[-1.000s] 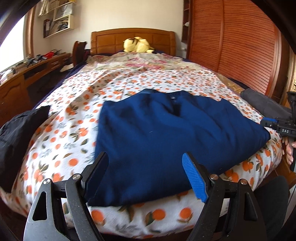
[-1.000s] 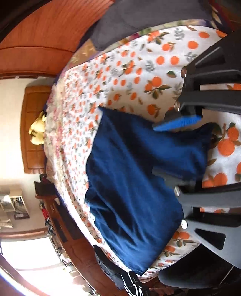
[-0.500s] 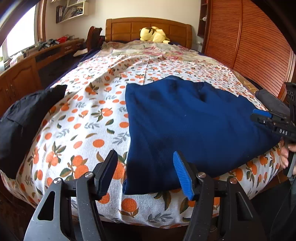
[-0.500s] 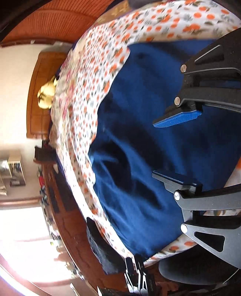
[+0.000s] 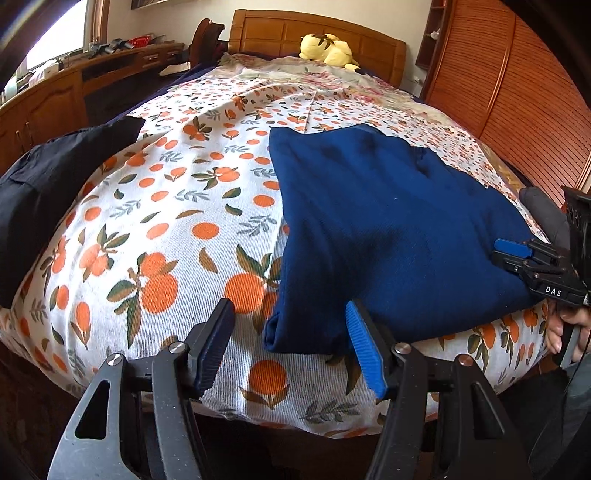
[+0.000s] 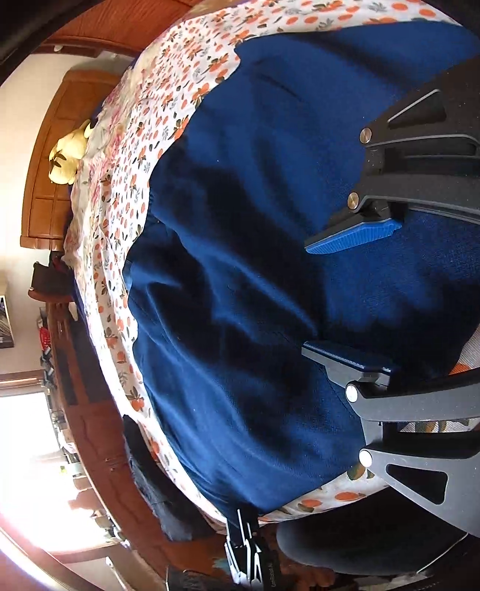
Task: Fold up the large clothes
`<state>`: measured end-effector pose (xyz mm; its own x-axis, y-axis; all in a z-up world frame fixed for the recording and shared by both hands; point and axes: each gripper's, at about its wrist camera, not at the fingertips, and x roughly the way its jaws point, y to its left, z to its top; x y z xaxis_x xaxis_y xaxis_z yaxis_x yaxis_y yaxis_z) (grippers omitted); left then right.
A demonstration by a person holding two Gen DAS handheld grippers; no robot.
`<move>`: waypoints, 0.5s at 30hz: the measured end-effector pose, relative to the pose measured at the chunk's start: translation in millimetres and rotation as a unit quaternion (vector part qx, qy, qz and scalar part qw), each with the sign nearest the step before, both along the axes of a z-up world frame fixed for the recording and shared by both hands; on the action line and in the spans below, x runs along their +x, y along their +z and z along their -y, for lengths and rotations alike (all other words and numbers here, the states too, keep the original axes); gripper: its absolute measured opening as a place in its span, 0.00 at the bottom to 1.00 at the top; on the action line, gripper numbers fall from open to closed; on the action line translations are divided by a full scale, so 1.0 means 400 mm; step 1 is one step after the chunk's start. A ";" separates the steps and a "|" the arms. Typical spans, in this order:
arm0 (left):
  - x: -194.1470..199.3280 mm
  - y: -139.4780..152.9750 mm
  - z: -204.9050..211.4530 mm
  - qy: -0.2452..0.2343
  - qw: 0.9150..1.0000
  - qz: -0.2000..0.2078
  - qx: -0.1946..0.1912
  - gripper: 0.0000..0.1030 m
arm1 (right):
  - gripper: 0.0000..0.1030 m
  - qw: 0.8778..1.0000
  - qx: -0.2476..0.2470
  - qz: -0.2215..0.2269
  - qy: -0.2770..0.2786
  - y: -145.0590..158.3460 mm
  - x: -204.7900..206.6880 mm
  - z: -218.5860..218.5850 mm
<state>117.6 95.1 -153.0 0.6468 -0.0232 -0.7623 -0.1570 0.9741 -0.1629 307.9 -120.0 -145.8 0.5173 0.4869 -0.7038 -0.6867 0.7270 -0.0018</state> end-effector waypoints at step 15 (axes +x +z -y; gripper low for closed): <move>0.001 0.002 0.021 0.020 0.999 -0.033 -0.029 0.45 | 0.51 1.000 -0.006 0.016 -0.001 0.009 -0.047 0.028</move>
<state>118.1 86.6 -152.2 0.5960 -0.0434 -0.8018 -0.2077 0.9562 -0.2062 289.1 -131.3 -142.4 0.5403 0.4776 -0.6928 -0.6843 0.7285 -0.0314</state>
